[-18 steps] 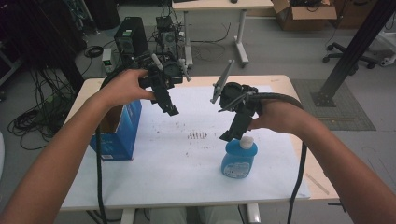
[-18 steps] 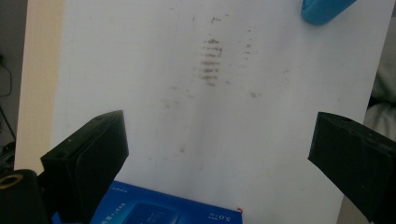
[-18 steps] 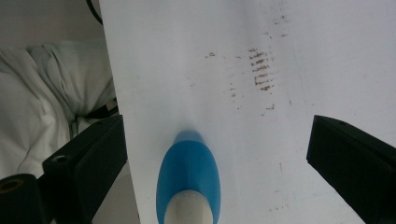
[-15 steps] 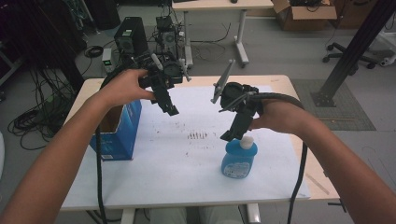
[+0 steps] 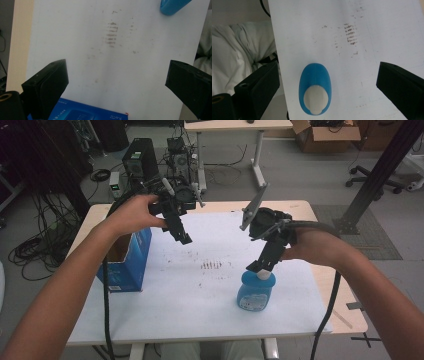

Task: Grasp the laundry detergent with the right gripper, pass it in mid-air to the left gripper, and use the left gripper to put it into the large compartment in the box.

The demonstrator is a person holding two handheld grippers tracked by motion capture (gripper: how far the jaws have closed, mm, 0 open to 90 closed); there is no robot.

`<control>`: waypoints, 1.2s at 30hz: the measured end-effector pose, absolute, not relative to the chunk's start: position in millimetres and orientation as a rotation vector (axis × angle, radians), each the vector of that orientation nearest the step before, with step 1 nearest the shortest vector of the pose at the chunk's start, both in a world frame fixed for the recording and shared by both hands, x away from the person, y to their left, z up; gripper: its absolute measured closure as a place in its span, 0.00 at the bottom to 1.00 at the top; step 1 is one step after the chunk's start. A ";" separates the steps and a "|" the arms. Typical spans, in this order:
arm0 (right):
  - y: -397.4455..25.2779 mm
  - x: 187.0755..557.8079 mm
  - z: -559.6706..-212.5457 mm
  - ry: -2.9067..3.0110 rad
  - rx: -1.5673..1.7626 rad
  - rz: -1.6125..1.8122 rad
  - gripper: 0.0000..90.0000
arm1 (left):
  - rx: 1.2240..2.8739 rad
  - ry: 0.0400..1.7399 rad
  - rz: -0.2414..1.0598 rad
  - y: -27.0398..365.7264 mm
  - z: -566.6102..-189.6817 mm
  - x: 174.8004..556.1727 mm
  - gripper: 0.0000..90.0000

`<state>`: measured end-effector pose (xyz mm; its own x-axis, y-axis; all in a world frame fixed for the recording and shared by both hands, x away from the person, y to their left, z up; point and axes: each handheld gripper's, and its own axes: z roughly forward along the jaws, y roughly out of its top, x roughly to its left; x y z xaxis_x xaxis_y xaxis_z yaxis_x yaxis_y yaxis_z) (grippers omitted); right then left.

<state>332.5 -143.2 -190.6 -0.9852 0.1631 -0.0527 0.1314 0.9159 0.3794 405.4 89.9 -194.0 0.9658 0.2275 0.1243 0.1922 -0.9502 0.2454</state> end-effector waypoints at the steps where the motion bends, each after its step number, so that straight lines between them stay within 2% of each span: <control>1: -145.8 331.7 -190.5 2.991 0.234 0.588 0.05 | 2.882 0.313 0.222 90.0 -194.1 405.4 0.05; 36: -215.9 309.3 -212.2 2.924 0.301 0.753 0.05 | 2.878 0.320 0.246 85.1 -193.0 397.1 0.05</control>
